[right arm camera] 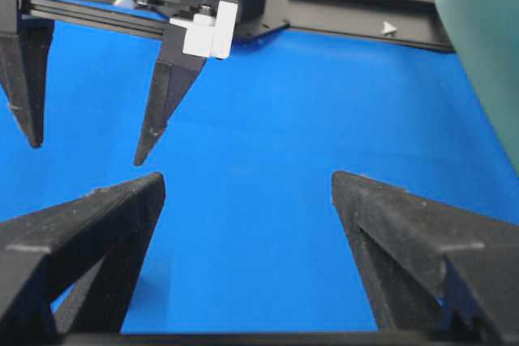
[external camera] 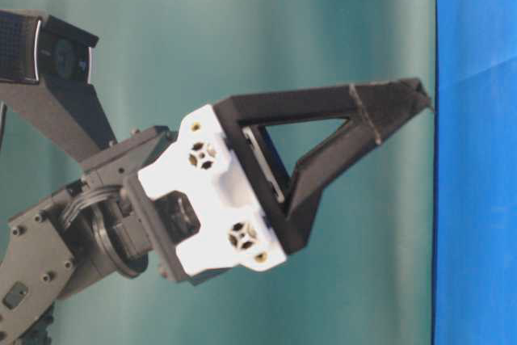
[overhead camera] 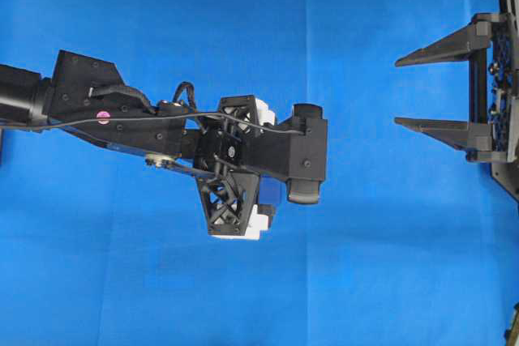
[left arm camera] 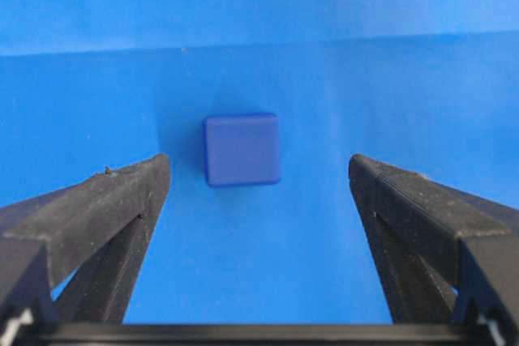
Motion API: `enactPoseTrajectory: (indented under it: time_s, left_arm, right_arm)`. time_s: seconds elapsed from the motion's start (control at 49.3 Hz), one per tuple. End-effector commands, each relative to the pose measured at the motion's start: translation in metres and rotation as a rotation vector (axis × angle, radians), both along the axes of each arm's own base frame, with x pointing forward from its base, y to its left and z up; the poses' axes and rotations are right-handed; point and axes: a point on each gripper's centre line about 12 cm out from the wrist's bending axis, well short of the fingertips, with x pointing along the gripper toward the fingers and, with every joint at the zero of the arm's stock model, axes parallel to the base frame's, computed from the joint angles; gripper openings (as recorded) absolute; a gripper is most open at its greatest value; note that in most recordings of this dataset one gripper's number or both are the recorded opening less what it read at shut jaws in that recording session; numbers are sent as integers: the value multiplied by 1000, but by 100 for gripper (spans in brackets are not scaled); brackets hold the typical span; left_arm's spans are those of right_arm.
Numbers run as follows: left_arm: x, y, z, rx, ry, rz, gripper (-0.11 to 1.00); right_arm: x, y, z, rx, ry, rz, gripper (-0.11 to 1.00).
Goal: Handover the blue block to the right arm after grasping it with the left arm, then place it in the designated position.
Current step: 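Lower the left gripper around the blue cube and close it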
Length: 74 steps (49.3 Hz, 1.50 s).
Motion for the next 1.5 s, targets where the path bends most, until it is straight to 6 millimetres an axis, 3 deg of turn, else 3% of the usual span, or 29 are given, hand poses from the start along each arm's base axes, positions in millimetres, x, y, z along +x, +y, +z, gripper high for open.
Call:
enactPoseTrajectory:
  time_s: [0.0,0.709,1.48]
  left_arm:
    - [2,-1,18,-4,-46,-3,93]
    - [4,-2,11,-5,-35,-1,93]
    - [12,-3,-76,-38,-54,38,93]
  right_arm:
    - [3,-1,12,2,-28,-2,98]
    - [3,-1,12,2,-28,-2,98]
    - [8,-1,3,3,3,-2,98]
